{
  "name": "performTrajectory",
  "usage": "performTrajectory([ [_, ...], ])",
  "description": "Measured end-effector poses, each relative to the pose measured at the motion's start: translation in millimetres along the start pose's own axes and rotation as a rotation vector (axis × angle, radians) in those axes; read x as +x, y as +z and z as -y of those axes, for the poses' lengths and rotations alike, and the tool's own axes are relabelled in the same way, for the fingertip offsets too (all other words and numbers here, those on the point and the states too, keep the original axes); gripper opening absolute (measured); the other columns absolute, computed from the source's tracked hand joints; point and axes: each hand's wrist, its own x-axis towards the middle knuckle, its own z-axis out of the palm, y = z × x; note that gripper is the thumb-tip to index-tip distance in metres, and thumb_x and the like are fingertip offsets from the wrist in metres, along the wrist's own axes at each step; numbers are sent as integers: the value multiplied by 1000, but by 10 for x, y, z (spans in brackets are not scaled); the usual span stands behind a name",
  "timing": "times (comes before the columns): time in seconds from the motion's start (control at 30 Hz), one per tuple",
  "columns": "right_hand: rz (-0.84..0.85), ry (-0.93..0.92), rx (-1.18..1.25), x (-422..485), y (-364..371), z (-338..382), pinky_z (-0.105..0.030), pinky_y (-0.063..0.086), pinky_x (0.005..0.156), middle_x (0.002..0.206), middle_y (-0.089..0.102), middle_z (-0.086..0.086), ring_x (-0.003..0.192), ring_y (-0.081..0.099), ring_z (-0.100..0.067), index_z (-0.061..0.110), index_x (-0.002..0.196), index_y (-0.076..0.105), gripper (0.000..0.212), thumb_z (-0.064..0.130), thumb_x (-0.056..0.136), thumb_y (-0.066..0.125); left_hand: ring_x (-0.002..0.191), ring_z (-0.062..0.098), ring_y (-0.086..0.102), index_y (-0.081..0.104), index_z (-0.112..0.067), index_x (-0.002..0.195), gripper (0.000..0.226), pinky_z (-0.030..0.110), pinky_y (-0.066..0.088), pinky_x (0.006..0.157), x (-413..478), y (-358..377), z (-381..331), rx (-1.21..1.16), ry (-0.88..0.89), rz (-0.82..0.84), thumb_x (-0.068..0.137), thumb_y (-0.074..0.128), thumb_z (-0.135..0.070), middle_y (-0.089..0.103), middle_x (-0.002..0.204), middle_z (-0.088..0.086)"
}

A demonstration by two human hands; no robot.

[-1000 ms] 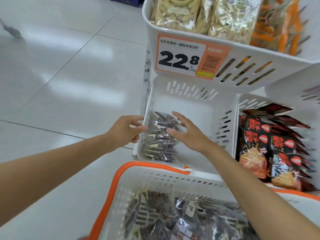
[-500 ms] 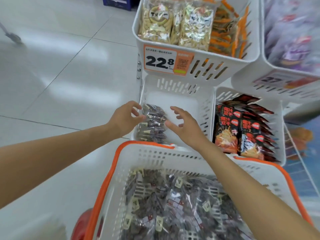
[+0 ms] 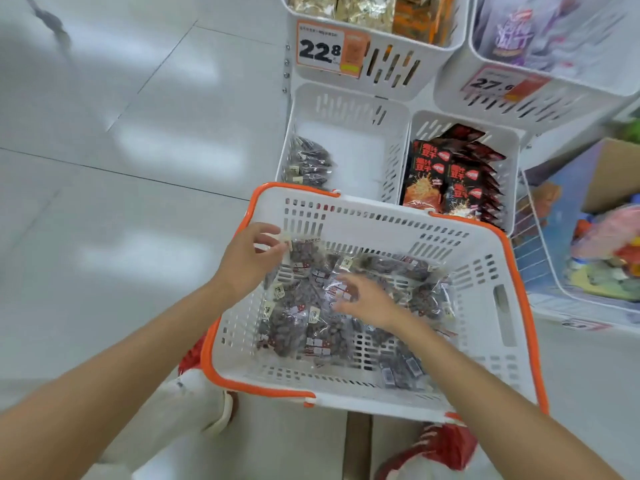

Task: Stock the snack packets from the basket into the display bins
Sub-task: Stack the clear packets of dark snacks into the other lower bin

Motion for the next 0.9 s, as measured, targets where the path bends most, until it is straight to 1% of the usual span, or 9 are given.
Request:
performTrajectory([
  [0.2,247,97,-274,302,622,-145,-48,19,120,164,13,-2,149,16,-30,26,157,-8,103,50,88,66,78,30,64,60,-16,112,18,33,54,66,-148,33,37,7,-25,37,94,63,-13,63,91,-1],
  [0.37,216,176,-412,292,684,-251,-51,21,116,158,28,-11,147,22,-33,13,154,21,99,50,80,75,73,18,62,60,-23,106,18,24,54,63,-106,112,99,9,-51,106,93,64,-11,63,94,2],
  [0.43,162,133,-322,220,531,-272,-40,39,94,121,57,-6,113,53,-30,14,122,53,59,44,79,78,76,19,60,60,-19,110,20,20,54,60,-88,158,142,-23,-70,126,93,64,-8,60,92,3],
  [0.5,73,93,-147,108,337,-256,-30,35,67,86,51,0,75,48,-17,20,84,51,33,35,79,80,85,20,60,59,-16,118,29,19,53,64,-73,259,165,2,-97,163,90,67,-8,58,96,-1],
  [0.57,-5,7,27,3,118,-118,-29,30,60,78,42,1,66,38,-14,18,77,45,38,30,79,81,103,16,58,51,-24,133,53,22,50,82,-55,380,166,119,-143,272,86,74,-19,56,113,-8],
  [0.63,-34,-103,114,-56,-110,46,-27,34,64,87,45,3,72,41,-13,21,91,54,32,35,78,81,118,11,50,36,-33,147,79,26,44,95,-46,507,150,192,-203,473,81,78,-31,48,125,-16],
  [0.7,53,-119,217,-68,-307,126,-21,42,77,112,51,11,96,50,-5,31,124,56,53,42,78,80,117,11,54,44,-34,140,68,25,47,90,-19,590,128,142,-302,589,81,77,-33,53,121,-18],
  [0.8,82,4,336,19,-426,-94,-36,40,107,151,38,10,134,41,-13,37,147,37,75,53,83,71,93,9,58,60,-29,112,29,25,50,75,72,582,207,81,-358,459,86,73,-23,60,108,-4],
  [0.9,3,108,76,213,-298,-465,-44,19,120,163,16,3,149,19,-22,30,155,23,73,56,94,53,102,18,54,59,-20,117,33,23,43,66,165,501,360,118,-340,292,87,73,-24,55,118,3],
])
